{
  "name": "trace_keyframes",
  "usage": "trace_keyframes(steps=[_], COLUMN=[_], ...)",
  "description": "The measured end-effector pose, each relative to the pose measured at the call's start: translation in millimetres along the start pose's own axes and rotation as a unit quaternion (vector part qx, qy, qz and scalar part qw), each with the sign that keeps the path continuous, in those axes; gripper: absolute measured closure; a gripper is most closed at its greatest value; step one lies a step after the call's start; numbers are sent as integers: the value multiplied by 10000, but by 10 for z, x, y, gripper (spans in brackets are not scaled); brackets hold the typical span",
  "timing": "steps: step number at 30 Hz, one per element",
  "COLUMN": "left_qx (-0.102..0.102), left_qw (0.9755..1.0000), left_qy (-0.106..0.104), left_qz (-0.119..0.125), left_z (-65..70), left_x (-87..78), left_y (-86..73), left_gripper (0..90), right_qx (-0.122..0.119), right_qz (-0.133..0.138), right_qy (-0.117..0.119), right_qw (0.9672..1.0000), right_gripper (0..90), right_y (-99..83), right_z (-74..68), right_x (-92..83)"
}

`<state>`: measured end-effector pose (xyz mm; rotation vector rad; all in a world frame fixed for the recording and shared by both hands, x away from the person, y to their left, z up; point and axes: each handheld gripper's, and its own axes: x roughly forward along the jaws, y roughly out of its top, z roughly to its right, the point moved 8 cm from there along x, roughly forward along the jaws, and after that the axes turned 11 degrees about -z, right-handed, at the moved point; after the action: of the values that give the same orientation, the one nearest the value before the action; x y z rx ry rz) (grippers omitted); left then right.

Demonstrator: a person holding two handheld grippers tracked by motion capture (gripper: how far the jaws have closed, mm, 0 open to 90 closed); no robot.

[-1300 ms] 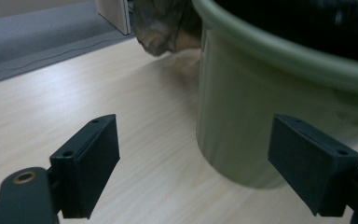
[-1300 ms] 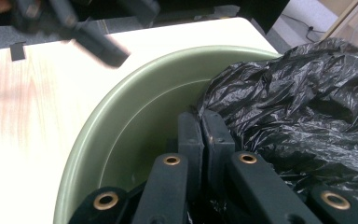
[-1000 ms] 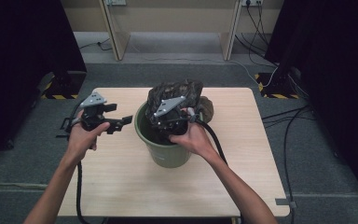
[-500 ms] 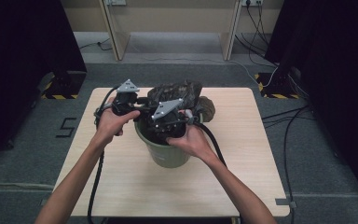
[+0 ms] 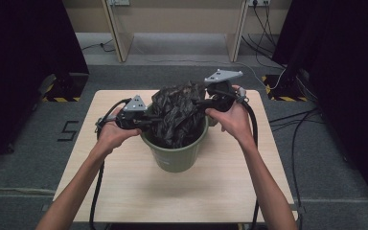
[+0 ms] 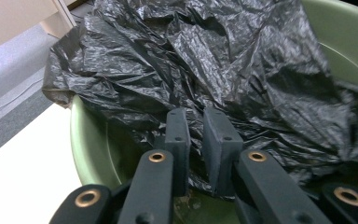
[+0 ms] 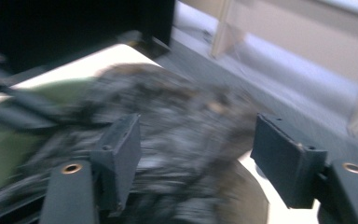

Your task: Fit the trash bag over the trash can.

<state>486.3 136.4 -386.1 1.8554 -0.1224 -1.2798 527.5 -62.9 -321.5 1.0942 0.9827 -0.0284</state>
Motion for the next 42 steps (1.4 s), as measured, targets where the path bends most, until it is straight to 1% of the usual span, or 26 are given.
trace_keyframes(steps=[1, 2, 3, 4, 6, 7, 8, 9, 10, 12, 15, 17, 18, 19, 20, 21, 23, 28, 29, 31, 32, 33, 35, 37, 40, 42], left_qx=[-10, -10, -22, -22, -82, -122, -122, -219, -219, -435, -674, -830, -830, -1005, -1005, -1158, -1236, -1204, -1170, -1181, -1181, -1045, -685, -417, -378, -457], left_qw=[10000, 10000, 10000, 10000, 9999, 9999, 9999, 9996, 9996, 9984, 9964, 9944, 9944, 9914, 9914, 9878, 9854, 9861, 9875, 9880, 9880, 9899, 9937, 9962, 9963, 9956], left_qy=[22, 22, 19, 19, 5, 2, 2, 5, 5, -8, -44, -53, -53, -113, -113, -203, -238, -243, -290, -365, -365, -471, -336, -116, -110, -27], left_qz=[11, 11, 25, 25, 67, 109, 109, 176, 176, 350, 515, 650, 650, 832, 832, 1016, 1147, 1121, 1015, 925, 925, 830, 821, 752, 760, 820], left_z=[-5, -5, -8, -8, -21, -27, -27, -43, -43, -80, -123, -157, -157, -183, -183, -195, -197, -158, -130, -101, -101, -61, -28, -24, -43, -101], left_x=[-3, -3, -7, -7, -19, -27, -27, -61, -61, -126, -194, -245, -245, -303, -303, -364, -417, -432, -379, -305, -305, -240, -206, -214, -267, -379], left_y=[2, 2, 4, 4, 7, 11, 11, 16, 16, 38, 67, 101, 101, 155, 155, 222, 293, 394, 413, 425, 425, 424, 407, 356, 278, 120], left_gripper=[792, 787, 781, 774, 754, 738, 716, 681, 649, 581, 495, 435, 416, 394, 370, 348, 323, 268, 261, 253, 260, 308, 585, 766, 842, 859], right_qx=[129, 129, 362, 461, 531, 531, 531, 404, 329, 90, -154, -370, -490, -614, -758, -928, -1248, -1826, -1901, -1986, -1986, -2116, -2196, -2207, -1979, -1787], right_qz=[-66, -66, -261, -335, -519, -564, -564, -548, -478, -343, -187, -98, -53, 2, 32, 48, 83, 54, 53, 60, 60, 48, 35, 59, 240, 416], right_qy=[47, 47, 220, 251, 258, 320, 320, 559, 544, 414, 490, 572, 654, 724, 819, 883, 980, 1099, 1125, 1180, 1180, 1239, 1268, 1309, 1256, 1083], right_qw=[9999, 9999, 9988, 9981, 9969, 9965, 9965, 9961, 9968, 9985, 9985, 9976, 9966, 9955, 9937, 9918, 9873, 9770, 9753, 9729, 9729, 9695, 9673, 9665, 9718, 9770], right_gripper=[315, 315, 305, 303, 328, 404, 404, 578, 667, 788, 890, 900, 900, 900, 900, 900, 900, 900, 900, 900, 900, 900, 900, 851, 676, 580], right_y=[-25, -25, -87, -110, -151, -163, -163, -163, -146, -97, -22, 15, 27, 38, 42, 43, 42, 16, 10, 3, 3, -6, -18, -25, -9, 8], right_z=[62, 62, 123, 145, 176, 179, 179, 143, 142, 147, 75, -36, -122, -219, -333, -448, -678, -1131, -1196, -1295, -1295, -1402, -1474, -1497, -1401, -1232], right_x=[78, 78, 251, 332, 482, 546, 546, 629, 639, 607, 526, 471, 447, 427, 410, 397, 379, 369, 364, 351, 351, 337, 321, 290, 153, 12])
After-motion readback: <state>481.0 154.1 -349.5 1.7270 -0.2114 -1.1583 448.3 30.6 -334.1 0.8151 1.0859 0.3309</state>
